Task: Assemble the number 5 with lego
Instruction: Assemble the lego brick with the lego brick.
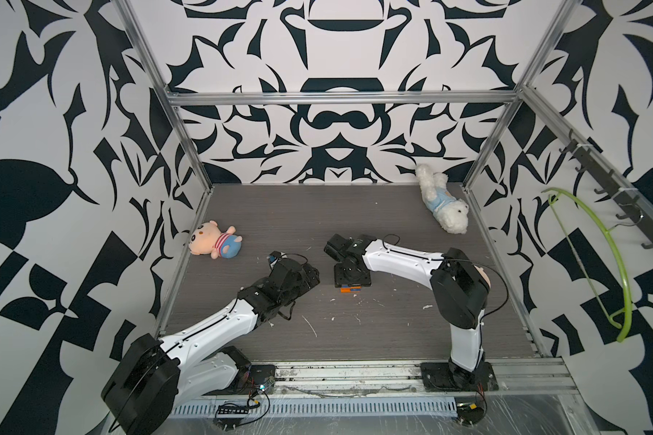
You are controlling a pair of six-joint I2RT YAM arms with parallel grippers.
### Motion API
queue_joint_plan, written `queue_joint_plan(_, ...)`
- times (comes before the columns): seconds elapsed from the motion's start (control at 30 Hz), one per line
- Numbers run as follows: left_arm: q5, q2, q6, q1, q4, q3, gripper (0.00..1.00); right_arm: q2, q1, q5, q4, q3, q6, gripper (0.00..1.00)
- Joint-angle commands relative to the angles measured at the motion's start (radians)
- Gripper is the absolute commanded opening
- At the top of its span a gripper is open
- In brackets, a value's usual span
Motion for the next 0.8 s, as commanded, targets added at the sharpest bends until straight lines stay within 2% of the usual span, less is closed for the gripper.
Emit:
queue_joint_plan(0.0,0.019,0.008,0.008,0.006,-0.001,0.003,0.99,0.018,-0.005,-0.029,0.008,-0.049,0.007,0.61)
queue_joint_plan(0.3,0.095,0.063,0.01,0.005,0.073,0.003,0.99,0.01,-0.007,-0.032,0.02,-0.06,0.007,0.61)
queue_joint_plan(0.77,0.093,0.074,0.005,0.006,0.071,0.003,0.99,0.007,-0.009,-0.034,0.028,-0.069,0.007,0.61)
